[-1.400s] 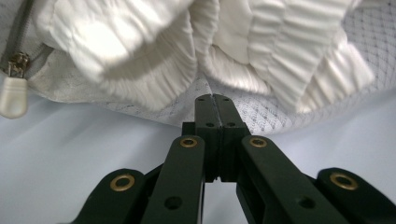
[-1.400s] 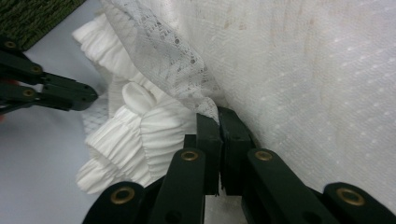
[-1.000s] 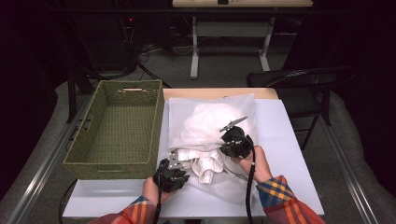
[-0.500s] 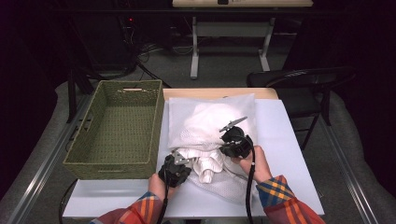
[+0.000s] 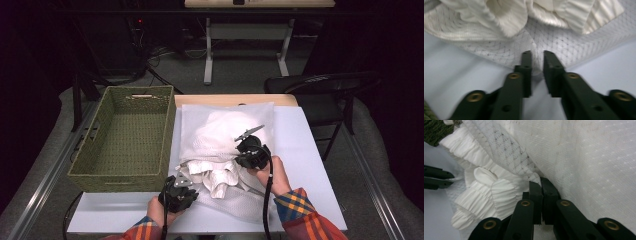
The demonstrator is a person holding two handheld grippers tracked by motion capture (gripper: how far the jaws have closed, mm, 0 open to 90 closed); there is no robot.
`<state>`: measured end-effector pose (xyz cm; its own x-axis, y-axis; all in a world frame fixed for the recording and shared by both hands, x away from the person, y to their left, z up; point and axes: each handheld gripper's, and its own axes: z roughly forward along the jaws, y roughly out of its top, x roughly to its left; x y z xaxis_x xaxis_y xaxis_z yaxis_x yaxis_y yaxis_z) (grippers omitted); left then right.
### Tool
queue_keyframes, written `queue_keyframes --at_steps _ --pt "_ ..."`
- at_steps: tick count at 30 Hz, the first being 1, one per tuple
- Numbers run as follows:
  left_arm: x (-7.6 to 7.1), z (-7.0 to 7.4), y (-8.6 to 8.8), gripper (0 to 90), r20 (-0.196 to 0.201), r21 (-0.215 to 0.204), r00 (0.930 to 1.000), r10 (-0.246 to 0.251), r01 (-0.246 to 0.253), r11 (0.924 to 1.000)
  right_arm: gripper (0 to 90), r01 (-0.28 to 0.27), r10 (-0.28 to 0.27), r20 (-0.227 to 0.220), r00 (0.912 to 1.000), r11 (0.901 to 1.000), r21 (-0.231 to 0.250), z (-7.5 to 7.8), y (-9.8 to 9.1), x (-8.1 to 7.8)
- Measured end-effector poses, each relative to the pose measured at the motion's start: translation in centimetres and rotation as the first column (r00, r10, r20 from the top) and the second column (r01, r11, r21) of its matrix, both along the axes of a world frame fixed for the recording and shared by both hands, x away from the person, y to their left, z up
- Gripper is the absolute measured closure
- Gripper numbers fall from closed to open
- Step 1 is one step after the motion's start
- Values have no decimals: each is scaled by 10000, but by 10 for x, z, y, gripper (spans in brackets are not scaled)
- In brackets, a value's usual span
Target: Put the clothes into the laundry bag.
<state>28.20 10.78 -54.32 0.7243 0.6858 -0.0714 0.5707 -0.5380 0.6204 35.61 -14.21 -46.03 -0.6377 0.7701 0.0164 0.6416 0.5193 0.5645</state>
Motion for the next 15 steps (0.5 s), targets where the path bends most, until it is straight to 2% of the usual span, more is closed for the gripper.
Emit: queue_keyframes --at_steps 2,4,6,7,10,12,15 --pt "4 -1 -4 589 79 144 9998 206 -207 9997 886 27 -27 -13 10000 10000 -19 0 1 0" --pt "9 -3 -8 535 126 227 9991 407 -410 9989 886 -33 33 34 10000 10000 -23 0 1 0" --pt "13 -5 -13 537 225 349 9985 506 -514 9981 886 -57 58 35 10000 10000 -36 0 1 0" --pt "15 -7 -15 553 310 375 9978 584 -596 9975 886 -58 58 30 10000 10000 -31 0 1 0" --pt "17 -7 -14 692 497 464 9964 683 -706 9964 886 -47 47 32 10000 10000 -10 0 0 -1" --pt "16 -6 -8 787 454 359 9960 776 -792 9962 886 -18 18 16 10000 10000 9 0 -1 -1" --pt "11 -6 2 872 264 234 9966 776 -783 9967 886 15 -15 43 10000 10000 22 0 -1 0"
